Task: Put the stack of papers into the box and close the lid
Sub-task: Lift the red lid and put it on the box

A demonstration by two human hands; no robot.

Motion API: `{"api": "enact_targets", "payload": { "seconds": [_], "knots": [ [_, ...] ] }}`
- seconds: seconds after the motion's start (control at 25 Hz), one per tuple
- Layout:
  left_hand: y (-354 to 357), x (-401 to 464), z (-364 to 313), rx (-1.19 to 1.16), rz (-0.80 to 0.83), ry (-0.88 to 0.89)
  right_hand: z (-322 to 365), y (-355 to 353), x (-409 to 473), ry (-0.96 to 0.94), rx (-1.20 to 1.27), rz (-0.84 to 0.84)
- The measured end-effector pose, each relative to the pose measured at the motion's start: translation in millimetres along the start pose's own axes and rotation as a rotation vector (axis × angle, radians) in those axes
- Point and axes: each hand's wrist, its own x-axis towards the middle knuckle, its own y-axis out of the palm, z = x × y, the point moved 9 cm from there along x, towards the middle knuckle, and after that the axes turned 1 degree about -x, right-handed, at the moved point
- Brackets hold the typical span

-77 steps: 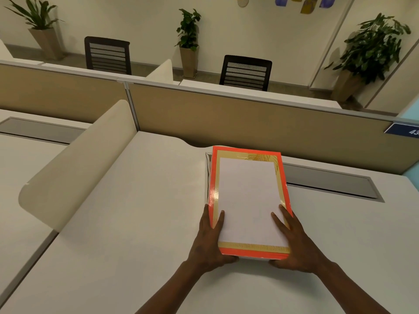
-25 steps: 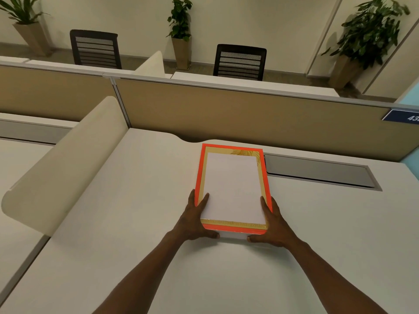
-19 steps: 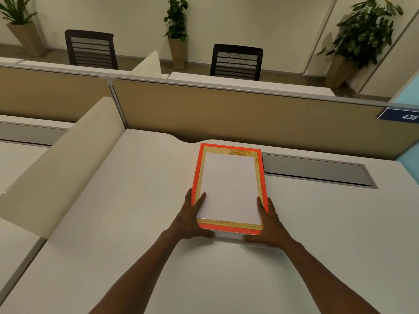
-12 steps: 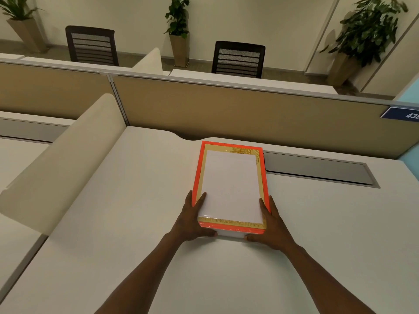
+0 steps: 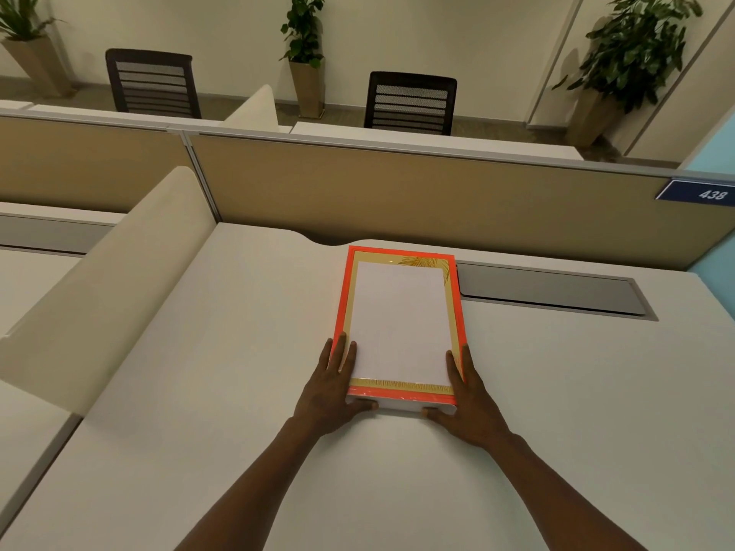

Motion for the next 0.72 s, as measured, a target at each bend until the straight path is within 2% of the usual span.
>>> {"api": "enact_targets", "payload": {
  "seconds": [0.32, 0.72],
  "knots": [
    [7.4, -10.0, -21.3, 0.169, -0.029, 0.096, 5.8, 5.0, -14.6, 0.029, -0.221, -0.078],
    [10.2, -15.5, -21.2, 0.204, 0.029, 0.084, 7.3, 7.7, -21.8, 0.081, -0.313, 0.003]
  ]
}}
